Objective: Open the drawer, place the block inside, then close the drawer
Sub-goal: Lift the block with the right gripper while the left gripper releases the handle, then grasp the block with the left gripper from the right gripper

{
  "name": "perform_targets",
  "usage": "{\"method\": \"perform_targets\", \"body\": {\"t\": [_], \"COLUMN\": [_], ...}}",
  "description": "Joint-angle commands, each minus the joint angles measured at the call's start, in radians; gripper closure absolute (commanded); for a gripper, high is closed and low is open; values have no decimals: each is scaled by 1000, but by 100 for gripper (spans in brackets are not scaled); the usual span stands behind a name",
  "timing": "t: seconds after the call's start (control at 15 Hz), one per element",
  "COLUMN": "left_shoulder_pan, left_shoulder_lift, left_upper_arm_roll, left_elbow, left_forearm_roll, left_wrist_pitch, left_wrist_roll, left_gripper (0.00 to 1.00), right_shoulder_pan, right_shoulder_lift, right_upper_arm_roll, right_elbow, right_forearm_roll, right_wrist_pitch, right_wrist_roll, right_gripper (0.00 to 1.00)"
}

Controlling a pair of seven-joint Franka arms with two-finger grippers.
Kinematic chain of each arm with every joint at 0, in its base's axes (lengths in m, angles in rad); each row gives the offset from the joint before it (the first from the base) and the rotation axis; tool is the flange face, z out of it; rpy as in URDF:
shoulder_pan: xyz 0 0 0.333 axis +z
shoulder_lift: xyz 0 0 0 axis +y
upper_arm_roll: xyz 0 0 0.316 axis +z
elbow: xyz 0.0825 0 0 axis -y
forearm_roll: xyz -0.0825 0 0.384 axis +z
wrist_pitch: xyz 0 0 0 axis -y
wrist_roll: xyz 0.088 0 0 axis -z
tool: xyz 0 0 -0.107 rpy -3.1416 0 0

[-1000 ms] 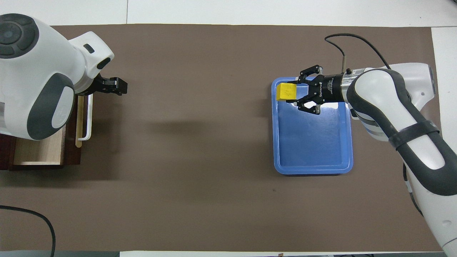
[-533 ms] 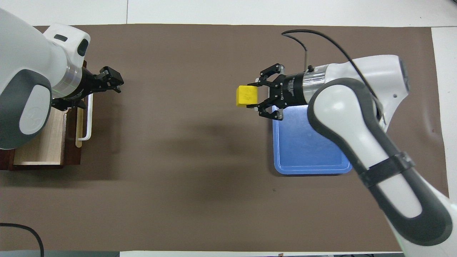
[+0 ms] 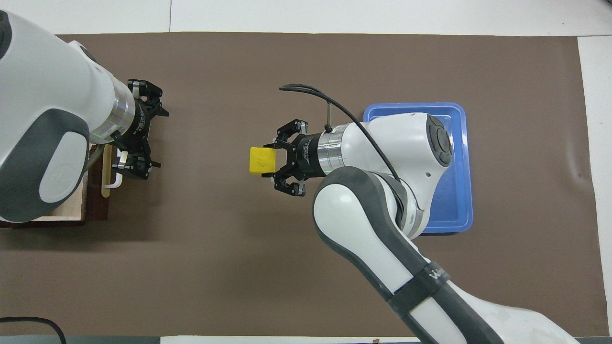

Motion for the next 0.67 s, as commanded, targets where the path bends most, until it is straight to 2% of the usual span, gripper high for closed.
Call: {"method": "perform_targets", "body": {"t": [0.0,0.27,0.6], "left_shoulder_pan": [-22,-63,-108], "left_shoulder_lift": [5,40,68], "left_upper_arm_roll": [11,12,12], "left_elbow": [-6,-12,-17], "left_forearm_roll": [-28,-27,-18], "left_wrist_pitch": [52,77,86], "left_wrist_roll": [-74,-83,-195], "left_gripper": [0,0,0], "right_shoulder_pan": [34,40,40], "right_shoulder_lift": [14,15,15], "right_upper_arm_roll": [2,2,2], "right_elbow": [-5,1,13], "right_forearm_roll": [-17,-20,-29], "right_wrist_pitch": [17,15,1], "right_wrist_roll": [30,33,38], "right_gripper": [100,100,100]}}
